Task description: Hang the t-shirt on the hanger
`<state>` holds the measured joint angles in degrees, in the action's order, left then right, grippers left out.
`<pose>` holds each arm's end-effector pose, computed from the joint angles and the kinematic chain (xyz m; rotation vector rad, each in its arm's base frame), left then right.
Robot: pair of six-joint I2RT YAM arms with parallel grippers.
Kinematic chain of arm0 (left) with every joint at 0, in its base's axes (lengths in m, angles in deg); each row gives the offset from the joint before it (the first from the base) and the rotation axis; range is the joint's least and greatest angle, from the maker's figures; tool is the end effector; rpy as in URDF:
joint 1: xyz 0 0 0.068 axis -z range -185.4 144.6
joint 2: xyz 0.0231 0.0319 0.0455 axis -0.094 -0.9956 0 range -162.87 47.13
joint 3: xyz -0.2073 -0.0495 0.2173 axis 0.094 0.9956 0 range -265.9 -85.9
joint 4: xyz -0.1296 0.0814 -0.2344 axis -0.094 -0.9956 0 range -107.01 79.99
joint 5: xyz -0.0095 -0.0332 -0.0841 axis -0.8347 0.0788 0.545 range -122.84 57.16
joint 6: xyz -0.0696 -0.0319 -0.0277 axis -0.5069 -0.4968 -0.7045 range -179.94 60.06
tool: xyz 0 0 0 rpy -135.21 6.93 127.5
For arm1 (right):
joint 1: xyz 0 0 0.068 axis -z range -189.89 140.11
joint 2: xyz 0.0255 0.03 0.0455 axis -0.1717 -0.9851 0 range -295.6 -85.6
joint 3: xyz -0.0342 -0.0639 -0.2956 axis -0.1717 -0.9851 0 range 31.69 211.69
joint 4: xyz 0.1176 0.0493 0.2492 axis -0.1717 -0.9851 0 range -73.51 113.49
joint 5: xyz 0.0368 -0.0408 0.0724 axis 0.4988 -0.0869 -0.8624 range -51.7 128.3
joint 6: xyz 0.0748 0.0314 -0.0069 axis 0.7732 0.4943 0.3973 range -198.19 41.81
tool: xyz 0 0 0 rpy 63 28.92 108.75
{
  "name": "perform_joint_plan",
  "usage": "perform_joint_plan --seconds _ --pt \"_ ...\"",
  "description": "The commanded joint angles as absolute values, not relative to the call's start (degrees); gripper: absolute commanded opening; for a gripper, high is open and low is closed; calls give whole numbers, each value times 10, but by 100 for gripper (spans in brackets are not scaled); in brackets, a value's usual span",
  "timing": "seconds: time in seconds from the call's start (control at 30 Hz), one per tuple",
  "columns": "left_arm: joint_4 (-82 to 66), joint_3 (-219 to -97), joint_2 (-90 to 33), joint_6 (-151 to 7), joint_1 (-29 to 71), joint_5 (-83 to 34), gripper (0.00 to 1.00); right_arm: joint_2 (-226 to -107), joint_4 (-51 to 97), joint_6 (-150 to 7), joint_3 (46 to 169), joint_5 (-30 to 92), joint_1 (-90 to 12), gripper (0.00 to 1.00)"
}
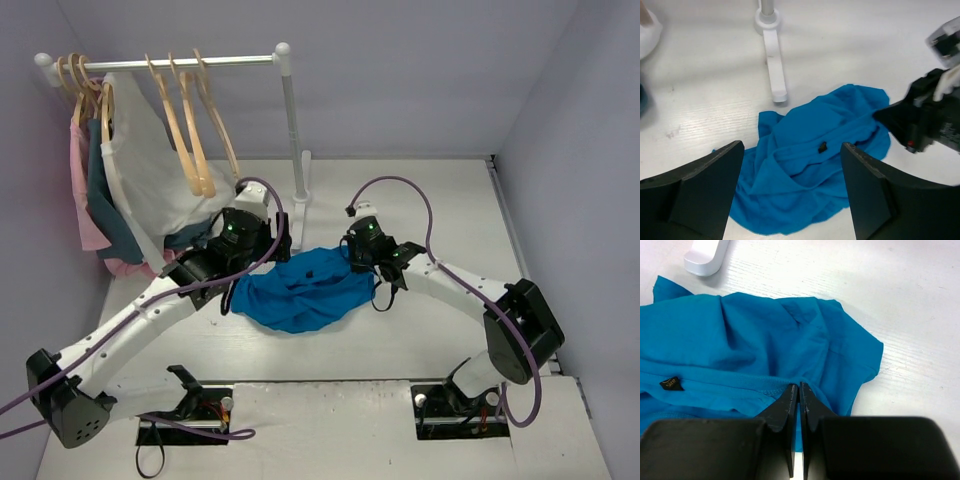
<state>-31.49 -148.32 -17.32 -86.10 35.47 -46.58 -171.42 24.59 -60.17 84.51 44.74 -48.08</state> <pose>0.2299 -0.1766 0.3748 0.0994 2.0040 -0.5226 0.2999 0.2258 0.2392 -0.3114 2.1359 0.4575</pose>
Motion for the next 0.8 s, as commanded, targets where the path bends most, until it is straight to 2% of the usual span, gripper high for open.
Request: perform_joint_plan --seconds 0.0,0.27,0.43,0.77 --pt "-427 -1646 -170 -861 359 -452 73 -1697 273 -604 868 461 -476 0" --pt "-508 -1905 -282 -845 339 -607 73 -1694 273 -603 880 445 -475 0" --pt "-555 -2035 -387 -823 272 -617 73 -1684 274 -606 883 437 -476 0" --pt "-562 -2139 -505 -793 200 -628 73 -1645 274 -593 859 419 -479 0"
